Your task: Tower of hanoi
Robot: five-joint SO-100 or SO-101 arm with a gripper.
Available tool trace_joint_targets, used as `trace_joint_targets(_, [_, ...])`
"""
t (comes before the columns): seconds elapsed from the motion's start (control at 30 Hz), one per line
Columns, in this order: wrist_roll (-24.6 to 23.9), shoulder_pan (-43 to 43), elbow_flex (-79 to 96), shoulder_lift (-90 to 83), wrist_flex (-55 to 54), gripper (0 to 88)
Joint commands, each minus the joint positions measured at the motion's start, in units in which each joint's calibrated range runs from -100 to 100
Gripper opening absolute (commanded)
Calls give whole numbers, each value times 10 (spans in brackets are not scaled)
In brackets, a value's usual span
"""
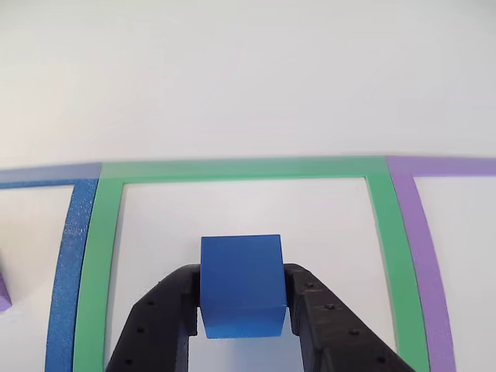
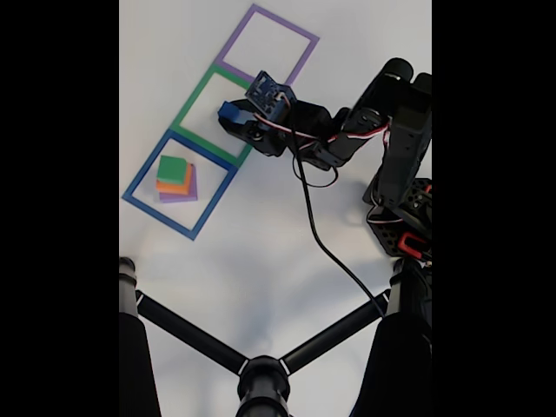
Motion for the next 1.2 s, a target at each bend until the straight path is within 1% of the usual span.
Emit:
trace_joint_targets(0.0, [0,-4,0,-144,125,22])
trace_joint_targets(0.27, [0,-5,-55,-333,420,19])
trace_joint_targets(0.4, [0,-11,-123,-430,613,18])
trace_joint_targets(0.53, [0,-18,-249,-497,840,17])
trace_joint_targets(0.63, [0,-28,-377,-521,1014,17])
trace_joint_targets(0.77, [0,-43,-547,-523,1209,18])
trace_joint_targets(0.87, [0,-59,-630,-523,1291,19])
trace_joint_targets(0.93, [0,-70,-657,-526,1319,19])
trace_joint_targets(1.17, [0,-98,-672,-539,1328,19])
